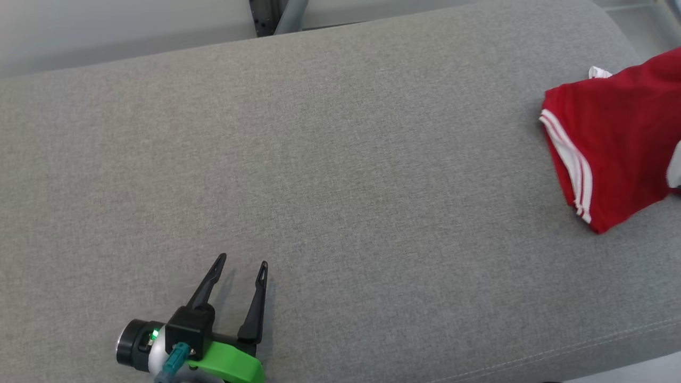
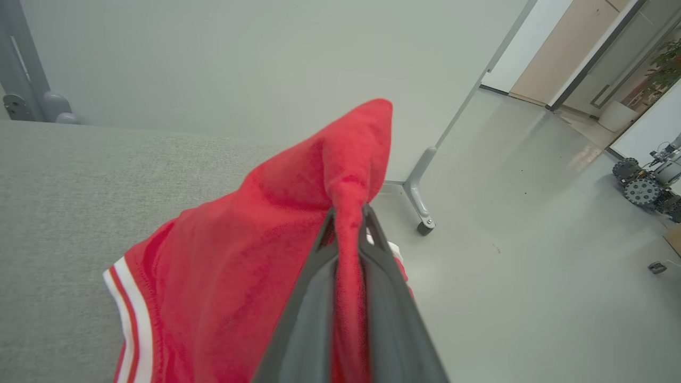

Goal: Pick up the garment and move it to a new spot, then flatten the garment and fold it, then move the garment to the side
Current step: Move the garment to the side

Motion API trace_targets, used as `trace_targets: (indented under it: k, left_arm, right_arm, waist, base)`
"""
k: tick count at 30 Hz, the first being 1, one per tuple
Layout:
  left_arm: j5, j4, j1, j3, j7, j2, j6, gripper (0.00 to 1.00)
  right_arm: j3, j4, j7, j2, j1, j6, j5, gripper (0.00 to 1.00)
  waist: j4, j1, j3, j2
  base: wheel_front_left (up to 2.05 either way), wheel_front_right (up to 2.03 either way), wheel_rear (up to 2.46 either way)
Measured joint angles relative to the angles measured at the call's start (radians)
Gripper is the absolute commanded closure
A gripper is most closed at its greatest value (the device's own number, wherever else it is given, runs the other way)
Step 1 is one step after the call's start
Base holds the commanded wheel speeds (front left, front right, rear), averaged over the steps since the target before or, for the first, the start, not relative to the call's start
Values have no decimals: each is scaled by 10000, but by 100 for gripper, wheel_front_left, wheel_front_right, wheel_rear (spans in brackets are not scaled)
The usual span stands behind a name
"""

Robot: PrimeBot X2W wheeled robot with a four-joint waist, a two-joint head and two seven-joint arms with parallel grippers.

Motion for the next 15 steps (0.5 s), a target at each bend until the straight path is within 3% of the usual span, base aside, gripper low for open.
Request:
trace_targets:
  k: [7, 8, 9, 15]
  left_arm:
    - [92, -94, -183, 98, 0, 144, -13, 0]
    - [104, -96, -191, 127, 0, 167, -13, 0]
    - [117, -90, -201, 153, 0, 194, -15, 0]
    - [121, -54, -253, 297, 0, 190, -17, 0]
  right_arm:
    - [-1626, 608, 130, -857, -500, 0, -1290, 100]
    - [-1887, 640, 132, -932, -549, 0, -1524, 73]
    - [-2042, 671, 211, -1022, -584, 0, -1910, 0]
    - [-3417, 796, 418, -997, -557, 0, -3062, 0]
  waist:
    - [369, 0, 513, 0]
    - [413, 0, 576, 0]
    - [458, 0, 634, 0]
    - [693, 0, 771, 0]
  base:
    - [0, 0, 0]
    - [0, 0, 0]
    - [0, 0, 0]
    - [0, 0, 0]
